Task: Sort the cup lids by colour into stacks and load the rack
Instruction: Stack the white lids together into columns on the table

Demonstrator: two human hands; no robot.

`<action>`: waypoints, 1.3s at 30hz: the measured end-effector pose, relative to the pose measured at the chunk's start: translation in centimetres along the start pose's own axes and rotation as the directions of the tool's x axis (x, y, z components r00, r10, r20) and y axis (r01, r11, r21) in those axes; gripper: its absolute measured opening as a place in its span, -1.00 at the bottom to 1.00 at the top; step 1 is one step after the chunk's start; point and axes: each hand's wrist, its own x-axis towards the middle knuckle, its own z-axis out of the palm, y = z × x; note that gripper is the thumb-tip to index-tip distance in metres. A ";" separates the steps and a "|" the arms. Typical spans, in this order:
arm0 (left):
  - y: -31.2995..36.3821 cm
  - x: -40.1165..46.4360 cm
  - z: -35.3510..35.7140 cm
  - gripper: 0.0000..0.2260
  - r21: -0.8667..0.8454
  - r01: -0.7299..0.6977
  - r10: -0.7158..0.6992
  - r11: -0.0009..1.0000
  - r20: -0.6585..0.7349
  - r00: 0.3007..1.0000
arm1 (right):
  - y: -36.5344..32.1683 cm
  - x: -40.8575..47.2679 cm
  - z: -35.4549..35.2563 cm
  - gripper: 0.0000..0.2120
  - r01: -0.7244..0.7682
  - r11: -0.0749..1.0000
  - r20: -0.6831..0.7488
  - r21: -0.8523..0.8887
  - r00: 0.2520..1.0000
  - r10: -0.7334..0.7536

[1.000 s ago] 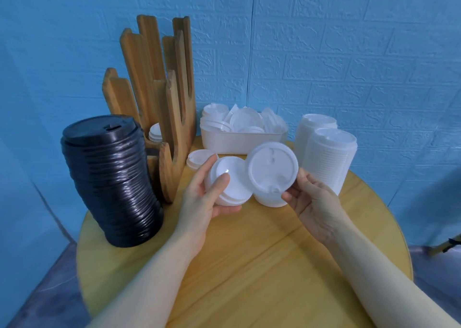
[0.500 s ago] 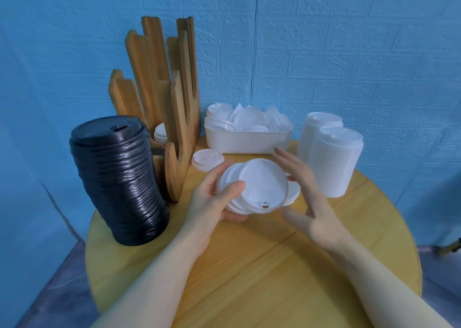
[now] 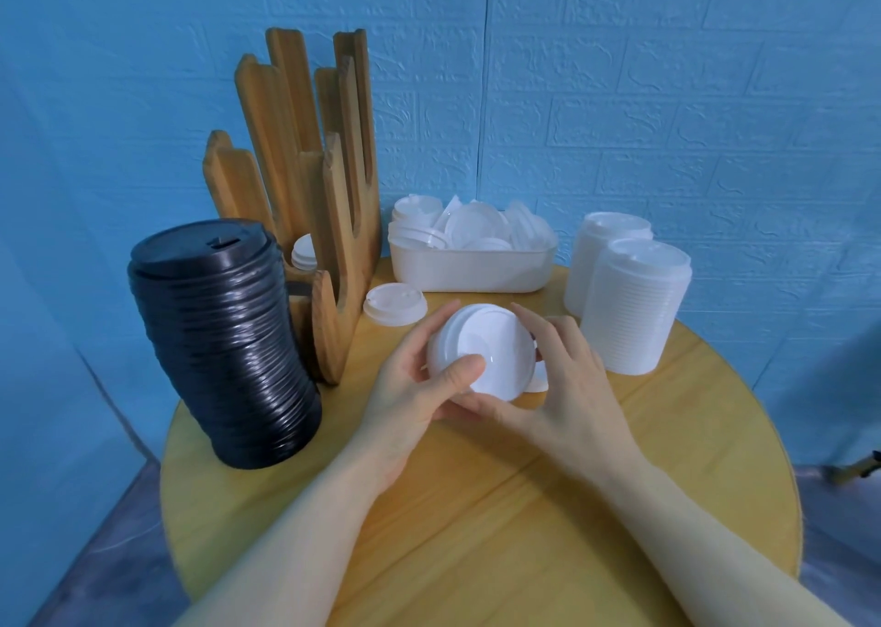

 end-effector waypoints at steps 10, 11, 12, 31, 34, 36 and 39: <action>0.2 -0.3 0.3 -0.55 0.004 -0.045 0.045 0.999 0.003 0.999 | -0.7 -0.1 -0.3 -0.16 0.088 0.988 -0.045 0.127 0.996 -0.082; 0.1 -0.3 0.3 -0.55 0.015 -0.054 0.054 0.998 0.002 0.999 | -0.9 -0.1 -0.2 -0.16 0.069 0.992 -0.047 0.103 0.997 -0.065; 0.1 -0.3 0.3 -0.55 0.026 -0.065 0.065 0.998 0.000 0.998 | -1.0 -0.1 -0.1 -0.16 0.060 0.994 -0.041 0.089 0.998 -0.056; 0.3 -0.1 -0.1 -0.18 -0.101 -0.049 0.052 0.994 0.031 0.998 | -0.6 -0.3 -0.6 -0.22 -0.010 0.854 0.013 0.520 1.000 0.004; 0.2 -0.1 -0.1 -0.20 -0.126 -0.040 0.046 0.991 0.042 0.998 | -0.4 -0.2 -0.5 -0.23 0.000 0.876 0.001 0.482 1.000 -0.001; 0.1 -0.1 -0.1 -0.36 -0.139 -0.048 0.054 0.989 0.042 0.998 | -0.3 -0.1 -0.4 -0.22 0.008 0.894 0.031 0.448 0.999 -0.025; 0.1 -0.1 0.0 -0.50 -0.162 -0.049 0.057 0.986 0.047 0.997 | -0.2 -0.1 -0.3 -0.22 0.006 0.900 0.051 0.436 0.998 -0.031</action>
